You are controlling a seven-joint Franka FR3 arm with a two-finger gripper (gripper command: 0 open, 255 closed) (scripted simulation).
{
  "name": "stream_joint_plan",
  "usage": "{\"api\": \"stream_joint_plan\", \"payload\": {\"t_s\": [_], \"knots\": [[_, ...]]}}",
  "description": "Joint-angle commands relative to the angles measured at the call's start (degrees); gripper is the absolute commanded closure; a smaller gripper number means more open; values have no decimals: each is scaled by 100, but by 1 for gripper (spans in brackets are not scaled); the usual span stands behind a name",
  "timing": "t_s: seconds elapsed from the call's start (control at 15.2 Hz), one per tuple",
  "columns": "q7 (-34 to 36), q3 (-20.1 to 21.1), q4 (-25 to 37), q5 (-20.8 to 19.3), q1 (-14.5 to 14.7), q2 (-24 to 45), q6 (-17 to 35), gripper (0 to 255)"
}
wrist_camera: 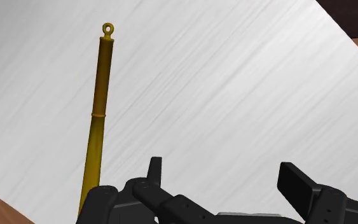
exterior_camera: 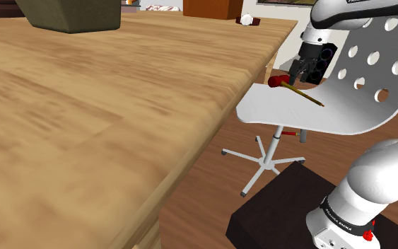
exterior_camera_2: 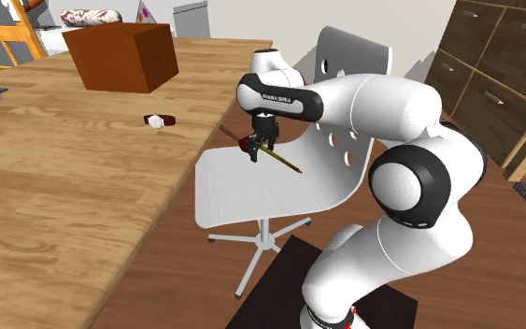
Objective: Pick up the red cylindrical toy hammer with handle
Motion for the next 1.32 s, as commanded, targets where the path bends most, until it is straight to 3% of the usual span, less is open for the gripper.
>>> {"api": "stream_joint_plan", "payload": {"t_s": [0.0, 0.59, 1.19, 1.25], "knots": [[-127, -197, 127, 49, -40, 281, 221, 0], [-914, -1065, 1167, 668, -205, 1727, 765, 0], [-980, -1100, 664, 711, -216, 1814, 1343, 0], [-979, -1100, 661, 706, -218, 1804, 1338, 255]]}}
